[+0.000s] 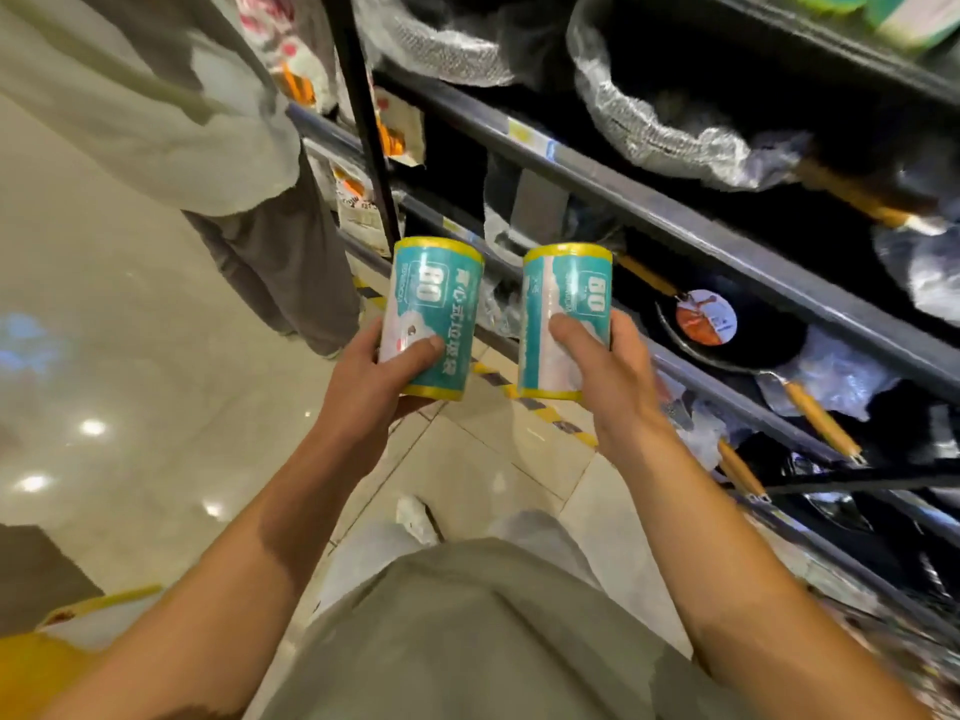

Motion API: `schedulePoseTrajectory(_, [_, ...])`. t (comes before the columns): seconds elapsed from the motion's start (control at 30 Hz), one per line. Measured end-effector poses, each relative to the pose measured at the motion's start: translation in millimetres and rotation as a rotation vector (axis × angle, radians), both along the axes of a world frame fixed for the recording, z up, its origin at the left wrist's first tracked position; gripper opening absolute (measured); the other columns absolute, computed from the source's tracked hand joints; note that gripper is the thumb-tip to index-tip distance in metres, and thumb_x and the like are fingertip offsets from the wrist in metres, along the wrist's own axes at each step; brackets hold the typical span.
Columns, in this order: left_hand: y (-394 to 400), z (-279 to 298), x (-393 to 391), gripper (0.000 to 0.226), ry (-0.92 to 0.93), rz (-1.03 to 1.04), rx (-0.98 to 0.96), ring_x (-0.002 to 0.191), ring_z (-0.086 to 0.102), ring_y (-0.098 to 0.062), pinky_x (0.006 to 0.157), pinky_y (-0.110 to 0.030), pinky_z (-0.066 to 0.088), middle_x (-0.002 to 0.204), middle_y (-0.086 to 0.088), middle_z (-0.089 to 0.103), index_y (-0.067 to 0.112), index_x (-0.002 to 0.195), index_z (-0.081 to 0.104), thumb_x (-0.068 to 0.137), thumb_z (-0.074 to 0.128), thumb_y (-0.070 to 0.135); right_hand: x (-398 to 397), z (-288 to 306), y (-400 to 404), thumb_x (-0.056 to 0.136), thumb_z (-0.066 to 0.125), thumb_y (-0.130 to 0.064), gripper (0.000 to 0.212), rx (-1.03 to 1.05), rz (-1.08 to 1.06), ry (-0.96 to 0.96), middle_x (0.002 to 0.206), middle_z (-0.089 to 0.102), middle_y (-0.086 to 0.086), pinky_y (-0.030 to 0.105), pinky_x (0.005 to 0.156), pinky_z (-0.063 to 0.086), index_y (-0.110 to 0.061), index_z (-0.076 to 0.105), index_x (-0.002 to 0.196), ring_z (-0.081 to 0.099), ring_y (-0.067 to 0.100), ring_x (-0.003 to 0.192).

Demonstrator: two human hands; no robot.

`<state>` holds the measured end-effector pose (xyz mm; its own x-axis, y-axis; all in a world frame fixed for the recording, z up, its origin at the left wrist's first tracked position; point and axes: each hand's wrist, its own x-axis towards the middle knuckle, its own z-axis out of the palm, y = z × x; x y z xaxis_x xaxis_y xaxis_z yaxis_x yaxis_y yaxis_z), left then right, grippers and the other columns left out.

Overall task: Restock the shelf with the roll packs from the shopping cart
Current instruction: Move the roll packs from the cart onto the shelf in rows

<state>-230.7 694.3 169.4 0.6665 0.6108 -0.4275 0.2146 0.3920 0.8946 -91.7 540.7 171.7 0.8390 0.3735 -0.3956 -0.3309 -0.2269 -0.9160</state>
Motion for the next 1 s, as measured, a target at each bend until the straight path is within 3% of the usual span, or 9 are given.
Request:
schedulePoseTrajectory(0.13, [49.8,12.1,22.5,0.043,-0.038,-0.072,-0.003,0.098,0.073,-0.019,0.075,-0.031,0.060,0.114,-0.003,0.071,0.020,0.127,0.056,0.087,0.070,0.023,16.8,17.3,44.8,0.087,0.073,-0.037,0.040,0.007,-0.053,-0.044,0.111,0.069,-0.005,0.030,0.072,0.055,-0.027,0.056,0.122,0.069,0.010,0.095])
schedulePoseTrajectory(0.3, [99.7,21.6,58.5,0.057,-0.053,-0.138,0.019,0.101,0.072,-0.020,0.077,-0.034,0.061,0.115,-0.002,0.070,0.022,0.128,0.056,0.074,0.072,0.035,47.5,28.2,92.3,0.067,0.075,-0.051,0.069,0.023,-0.084,-0.091,0.117,0.069,-0.004,0.035,0.081,0.060,-0.026,0.055,0.129,0.071,0.014,0.099])
schedulePoseTrajectory(0.43, [133.9,27.7,103.4,0.041,-0.069,-0.172,0.057,0.100,0.072,-0.021,0.078,-0.037,0.061,0.117,-0.004,0.070,0.019,0.130,0.055,0.090,0.067,0.021,80.7,37.1,123.5,0.071,0.075,-0.046,0.062,0.049,-0.098,-0.130,0.116,0.070,-0.006,0.040,0.086,0.060,-0.029,0.056,0.127,0.071,0.013,0.100])
schedulePoseTrajectory(0.6, [171.0,40.0,168.4,0.034,-0.125,-0.256,0.098,0.098,0.073,-0.023,0.070,-0.033,0.059,0.115,-0.006,0.072,0.019,0.125,0.058,0.092,0.067,0.019,127.5,49.5,153.3,0.081,0.077,-0.036,0.045,0.087,-0.175,-0.180,0.111,0.069,-0.010,0.043,0.090,0.059,-0.034,0.055,0.119,0.070,0.010,0.097])
schedulePoseTrajectory(0.7, [188.5,50.8,208.7,0.040,-0.159,-0.301,0.141,0.100,0.072,-0.023,0.073,-0.034,0.059,0.113,-0.003,0.073,0.022,0.123,0.060,0.085,0.071,0.028,153.8,59.0,163.7,0.082,0.077,-0.034,0.046,0.094,-0.224,-0.218,0.110,0.069,-0.009,0.042,0.089,0.059,-0.031,0.055,0.122,0.070,0.010,0.095])
schedulePoseTrajectory(0.8, [201.8,65.0,246.3,0.050,-0.186,-0.333,0.232,0.104,0.070,-0.021,0.088,-0.044,0.057,0.114,0.000,0.072,0.025,0.120,0.061,0.075,0.070,0.043,177.0,75.8,172.5,0.079,0.079,-0.035,0.048,0.081,-0.290,-0.281,0.108,0.069,-0.012,0.034,0.082,0.059,-0.030,0.057,0.122,0.070,0.005,0.091])
schedulePoseTrajectory(1.0, [228.8,92.0,317.2,0.049,-0.279,-0.382,0.356,0.096,0.071,-0.010,0.076,-0.024,0.055,0.108,0.003,0.072,0.020,0.118,0.061,0.076,0.074,0.042,210.9,102.0,191.3,0.080,0.080,-0.027,0.049,0.132,-0.394,-0.406,0.109,0.073,-0.011,0.027,0.081,0.057,-0.024,0.060,0.125,0.070,0.005,0.095])
